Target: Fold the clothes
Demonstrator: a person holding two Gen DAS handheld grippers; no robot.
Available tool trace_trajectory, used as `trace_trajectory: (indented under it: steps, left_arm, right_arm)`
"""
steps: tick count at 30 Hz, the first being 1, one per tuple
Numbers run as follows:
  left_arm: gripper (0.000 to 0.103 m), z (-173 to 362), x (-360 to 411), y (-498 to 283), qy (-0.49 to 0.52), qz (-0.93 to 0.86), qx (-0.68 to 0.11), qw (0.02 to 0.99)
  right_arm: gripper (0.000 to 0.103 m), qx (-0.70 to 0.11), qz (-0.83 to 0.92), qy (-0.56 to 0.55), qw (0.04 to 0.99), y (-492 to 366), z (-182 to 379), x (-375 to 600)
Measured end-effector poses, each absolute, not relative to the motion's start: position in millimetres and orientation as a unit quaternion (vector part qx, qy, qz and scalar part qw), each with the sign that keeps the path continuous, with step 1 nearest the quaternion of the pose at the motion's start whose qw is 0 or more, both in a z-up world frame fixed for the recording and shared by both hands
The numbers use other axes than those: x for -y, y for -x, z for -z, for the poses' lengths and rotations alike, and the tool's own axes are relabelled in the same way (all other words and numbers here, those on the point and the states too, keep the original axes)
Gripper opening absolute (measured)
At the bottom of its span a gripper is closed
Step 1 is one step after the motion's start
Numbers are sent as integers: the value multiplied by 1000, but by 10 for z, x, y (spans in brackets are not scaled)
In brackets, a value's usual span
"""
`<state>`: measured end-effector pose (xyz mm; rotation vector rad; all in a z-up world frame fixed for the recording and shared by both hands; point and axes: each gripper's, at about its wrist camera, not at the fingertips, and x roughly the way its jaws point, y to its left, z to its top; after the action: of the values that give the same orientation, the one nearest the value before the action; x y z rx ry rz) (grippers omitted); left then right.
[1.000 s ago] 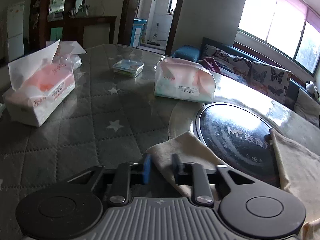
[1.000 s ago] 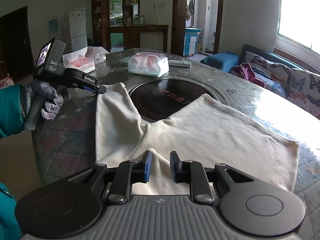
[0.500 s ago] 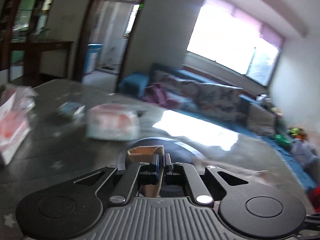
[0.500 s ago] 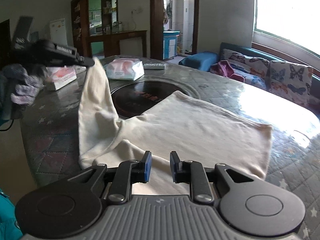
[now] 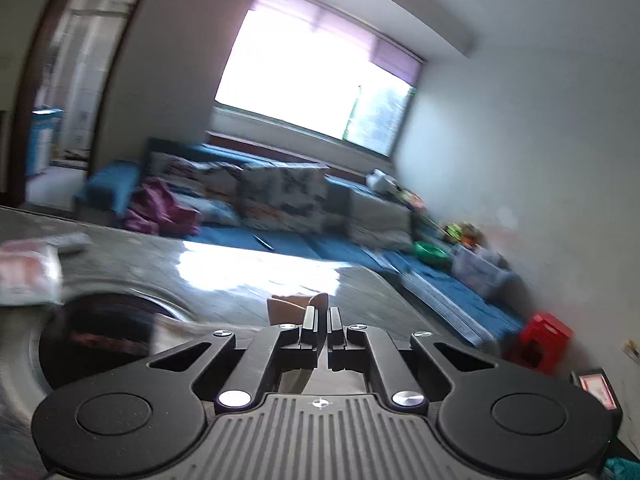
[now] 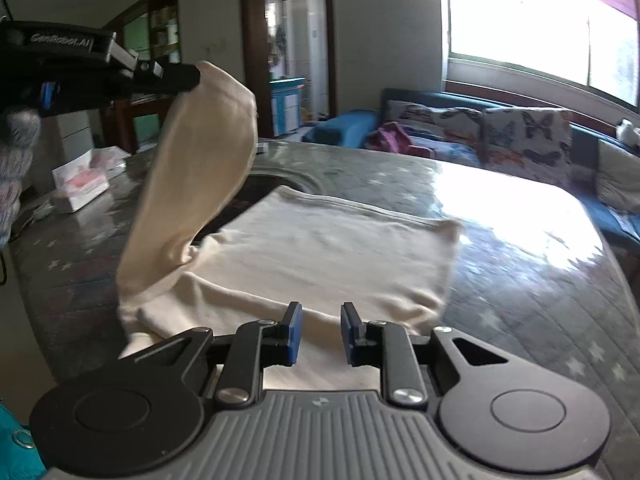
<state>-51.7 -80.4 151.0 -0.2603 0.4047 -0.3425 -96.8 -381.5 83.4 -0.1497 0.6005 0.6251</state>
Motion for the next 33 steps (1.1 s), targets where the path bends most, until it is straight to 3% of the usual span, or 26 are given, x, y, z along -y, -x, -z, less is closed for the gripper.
trace_trajectory:
  steps: [17, 24, 29, 33]
  left_arm:
    - [9, -673, 1566, 359, 81, 267, -330, 902]
    - [9, -670, 1074, 576, 53, 236, -313, 918]
    - [25, -613, 604, 767, 23, 184, -311, 932]
    - [28, -483, 287, 890, 20, 135, -328, 935]
  right_arm:
    - [21, -317, -236, 42, 918, 1008, -677, 4249]
    - [21, -314, -244, 31, 917, 1003, -773, 4251]
    - [21, -333, -269, 32, 903, 1006, -709, 4137]
    - [21, -352, -279, 39, 893, 1021, -627, 4066]
